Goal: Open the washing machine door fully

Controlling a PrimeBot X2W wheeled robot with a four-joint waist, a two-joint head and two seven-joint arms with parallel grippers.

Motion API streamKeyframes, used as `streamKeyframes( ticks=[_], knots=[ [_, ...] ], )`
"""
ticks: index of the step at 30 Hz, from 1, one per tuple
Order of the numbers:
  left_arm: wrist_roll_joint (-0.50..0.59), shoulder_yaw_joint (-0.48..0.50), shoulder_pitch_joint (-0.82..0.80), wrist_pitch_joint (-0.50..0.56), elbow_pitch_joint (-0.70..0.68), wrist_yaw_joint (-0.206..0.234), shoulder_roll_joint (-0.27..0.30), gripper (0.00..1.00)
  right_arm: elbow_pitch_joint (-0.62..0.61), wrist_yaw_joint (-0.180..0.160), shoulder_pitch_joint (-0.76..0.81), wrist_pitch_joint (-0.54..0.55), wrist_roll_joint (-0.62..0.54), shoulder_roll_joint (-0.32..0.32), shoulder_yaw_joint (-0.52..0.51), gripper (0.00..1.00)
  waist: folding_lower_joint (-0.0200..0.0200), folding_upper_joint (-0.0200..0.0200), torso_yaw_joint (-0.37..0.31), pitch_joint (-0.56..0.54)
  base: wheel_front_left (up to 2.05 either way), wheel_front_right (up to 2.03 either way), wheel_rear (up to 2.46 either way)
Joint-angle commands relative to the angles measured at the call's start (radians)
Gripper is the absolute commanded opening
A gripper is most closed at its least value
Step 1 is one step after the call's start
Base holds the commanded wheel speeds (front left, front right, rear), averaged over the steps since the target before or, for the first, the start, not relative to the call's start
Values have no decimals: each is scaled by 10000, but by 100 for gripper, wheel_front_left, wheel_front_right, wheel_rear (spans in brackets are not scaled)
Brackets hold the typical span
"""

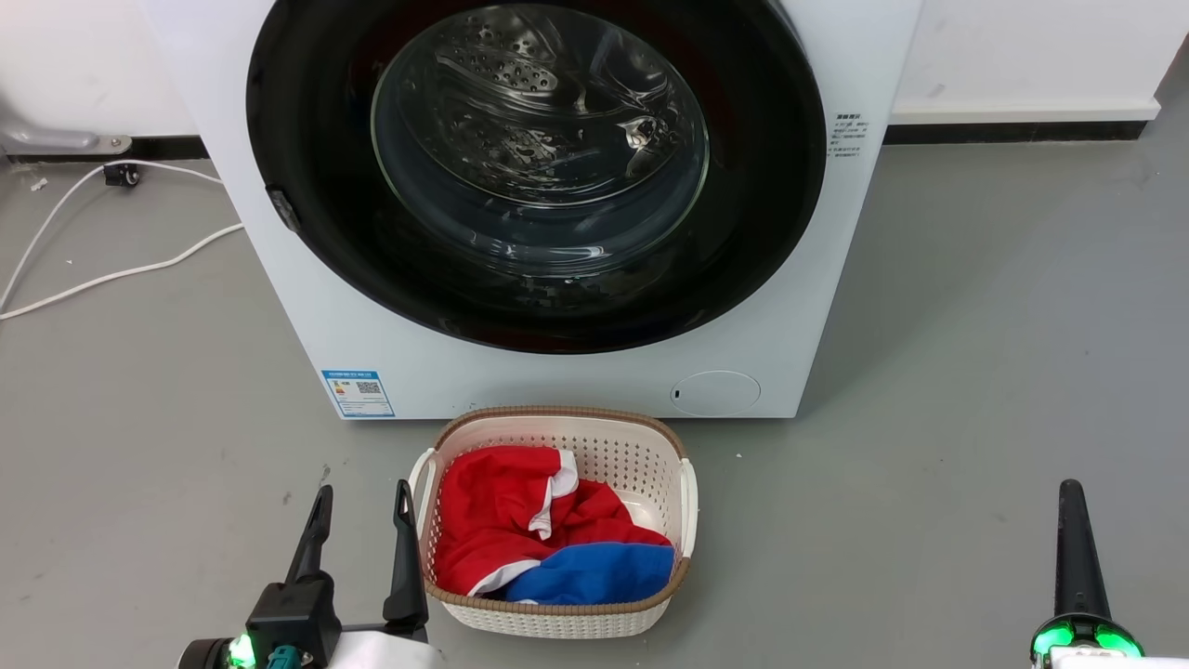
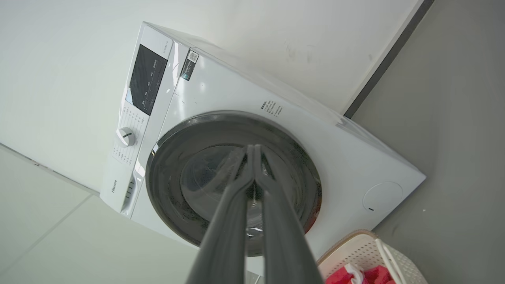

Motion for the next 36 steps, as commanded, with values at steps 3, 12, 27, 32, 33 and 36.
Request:
streamKeyframes(
  ticks=[3, 12, 27, 32, 33, 36],
  knots=[
    [-58, 8, 59, -28, 15, 53, 1, 100, -196, 2, 122, -17, 1454, -9, 359, 0, 0, -1, -1, 7, 0, 0, 0],
    [-55, 57, 47, -28, -2, 72, 1, 100, -927, 2, 230, 927, 4721, -226, 678, 0, 0, -1, -27, 36, 0, 0, 0],
    [221, 169, 37, -28, -77, 202, 1, 100, -655, 2, 639, 3251, 5979, -70, 124, 0, 0, -1, -4, 124, 0, 0, 0],
    [285, 212, -19, -28, -126, 203, 1, 100, -545, 2, 467, 3311, 5992, -22, -35, 0, 0, -1, -16, 170, 0, 0, 0],
    [290, 233, -26, -28, -144, 212, 1, 100, -514, 2, 357, 3288, 6032, -19, -124, 0, 0, -1, -31, 194, 0, 0, 0],
    [302, 258, -60, -28, -194, 224, -1, 100, -371, 2, 62, 3294, 6181, -19, -380, 0, 0, -1, -67, 284, 0, 0, 0]
  ],
)
